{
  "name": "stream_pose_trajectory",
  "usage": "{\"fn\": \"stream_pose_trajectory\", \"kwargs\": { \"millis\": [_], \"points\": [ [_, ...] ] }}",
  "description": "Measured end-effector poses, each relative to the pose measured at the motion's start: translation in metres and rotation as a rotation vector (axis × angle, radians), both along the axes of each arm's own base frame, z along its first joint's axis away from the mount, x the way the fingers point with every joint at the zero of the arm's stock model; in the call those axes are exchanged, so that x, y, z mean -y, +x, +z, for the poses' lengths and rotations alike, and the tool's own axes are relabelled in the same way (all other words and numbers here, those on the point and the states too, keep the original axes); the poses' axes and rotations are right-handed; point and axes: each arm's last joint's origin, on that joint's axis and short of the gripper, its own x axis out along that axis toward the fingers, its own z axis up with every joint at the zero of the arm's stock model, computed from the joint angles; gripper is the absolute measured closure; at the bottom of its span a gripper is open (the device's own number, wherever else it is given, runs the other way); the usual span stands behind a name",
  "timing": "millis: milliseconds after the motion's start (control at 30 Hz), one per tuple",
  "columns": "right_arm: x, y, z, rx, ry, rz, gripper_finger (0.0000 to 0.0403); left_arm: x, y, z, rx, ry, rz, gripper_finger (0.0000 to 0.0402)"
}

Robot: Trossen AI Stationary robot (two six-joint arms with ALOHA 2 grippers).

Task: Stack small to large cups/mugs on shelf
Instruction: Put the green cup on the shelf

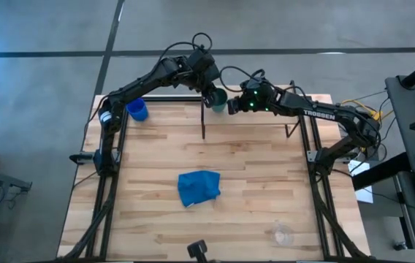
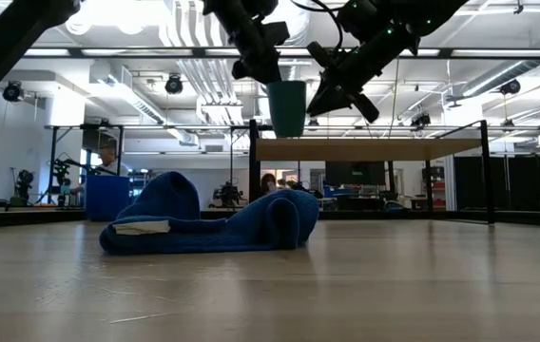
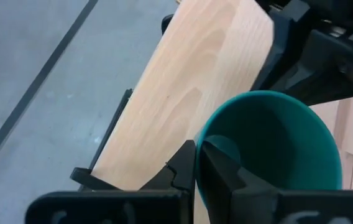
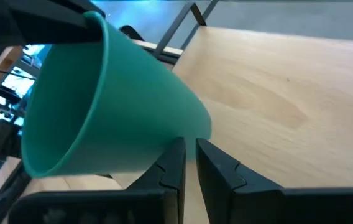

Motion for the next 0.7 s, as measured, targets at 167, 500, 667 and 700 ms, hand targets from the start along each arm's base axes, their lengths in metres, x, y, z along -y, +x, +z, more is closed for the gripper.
{"fn": "stream_pose_trajectory", "kwargs": {
  "millis": [167,500,667,700],
  "points": [
    [0.000,-0.001,-0.001,-0.016,0.007,-0.001,0.0369,-0.003,0.002,-0.011,-0.031,-0.019,0.004,0.0401],
    [0.000,-0.001,-0.002,-0.020,0.001,-0.001,0.0369,-0.008,0.001,-0.019,-0.037,-0.028,0.014,0.0401],
    [0.000,-0.001,-0.002,-0.020,0.001,-0.001,0.0369,-0.008,0.002,-0.017,-0.026,-0.017,0.008,0.0401],
    [0.000,-0.001,-0.002,-0.020,0.000,-0.001,0.0369,-0.008,0.002,-0.016,-0.024,-0.017,0.007,0.0401]
  ]
}}
